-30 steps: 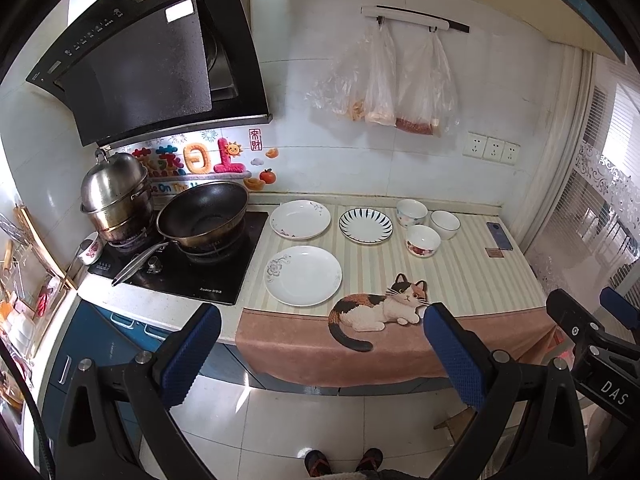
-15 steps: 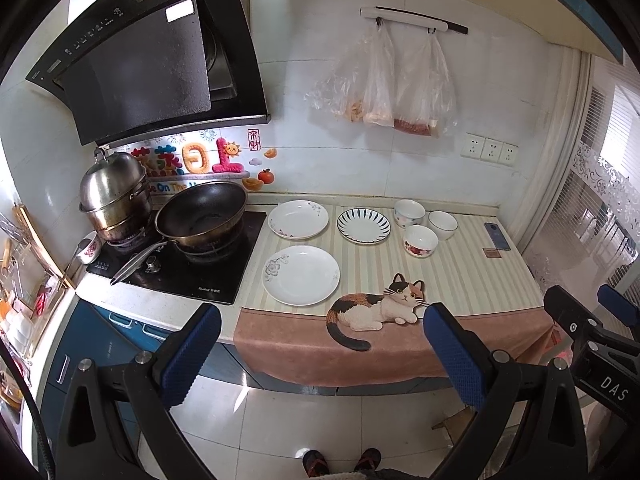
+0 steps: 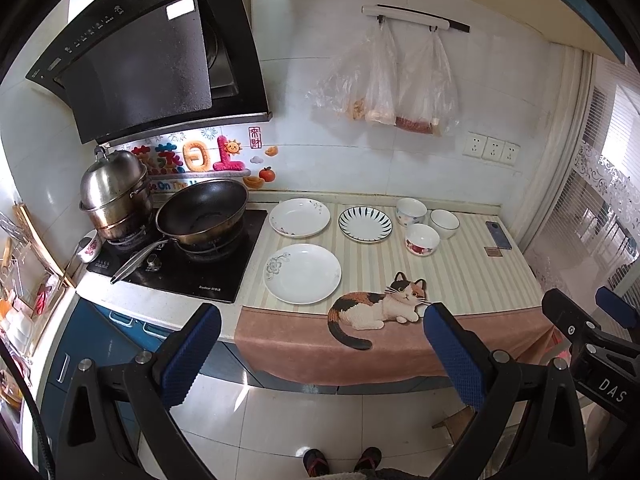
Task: Organize plates and bowls
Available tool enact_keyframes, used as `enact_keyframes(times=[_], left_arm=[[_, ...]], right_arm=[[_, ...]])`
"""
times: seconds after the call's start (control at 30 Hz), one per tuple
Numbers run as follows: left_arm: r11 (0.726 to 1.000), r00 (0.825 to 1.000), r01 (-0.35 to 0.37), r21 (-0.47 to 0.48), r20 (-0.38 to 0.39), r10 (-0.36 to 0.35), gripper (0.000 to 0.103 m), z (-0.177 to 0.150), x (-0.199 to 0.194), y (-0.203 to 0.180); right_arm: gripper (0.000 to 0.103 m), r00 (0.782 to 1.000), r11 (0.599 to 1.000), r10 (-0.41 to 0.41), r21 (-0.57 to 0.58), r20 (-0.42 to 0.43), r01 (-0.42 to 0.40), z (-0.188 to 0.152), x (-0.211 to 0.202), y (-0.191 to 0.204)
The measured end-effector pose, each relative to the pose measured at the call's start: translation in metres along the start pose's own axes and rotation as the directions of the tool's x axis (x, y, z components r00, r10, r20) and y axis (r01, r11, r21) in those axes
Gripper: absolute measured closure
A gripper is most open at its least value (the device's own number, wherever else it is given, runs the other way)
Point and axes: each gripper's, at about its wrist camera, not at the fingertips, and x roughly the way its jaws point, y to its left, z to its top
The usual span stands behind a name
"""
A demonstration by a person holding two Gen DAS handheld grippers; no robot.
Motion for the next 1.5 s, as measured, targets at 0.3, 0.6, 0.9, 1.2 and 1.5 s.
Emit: enact_keyframes(times=[0.3,0.6,0.9,1.2,1.5], left_arm=[[1.0,1.0,0.0,0.0,-0.003,0.0,0.0,-0.001,0.001,-0.001],[1.0,1.0,-0.001,0.001,-0.005,0.002,0.0,-0.001,0.002,-0.001],[1.0,1.0,0.001,-0.001,-0.012,-0.001,0.0,-0.001,0.008,0.01],[0.998,0.999,-0.051,-0.047,-0.007,0.051,0.0,0.004,0.059,0.067],[0.976,0.972,-0.209,-0.067,-0.126,0.199,0.0,0.006,0.178,0.12]], right_arm=[[0.0,1.0,1.0,-0.005,0.001,0.0,0.005,-0.001,0.003,0.0],[0.0,1.0,1.0,0.0,0.002,-0.002,0.0,-0.001,0.004,0.001],[0.0,1.0,1.0,0.001,0.003,-0.002,-0.001,-0.001,0.005,0.001],[0.0,0.998,0.998,-0.05,-0.025,0.032,0.051,-0.001,0.037,0.032],[0.0,0.991,0.998,0.018,-0.056,-0.135,-0.026,-0.021,0.152,0.063]])
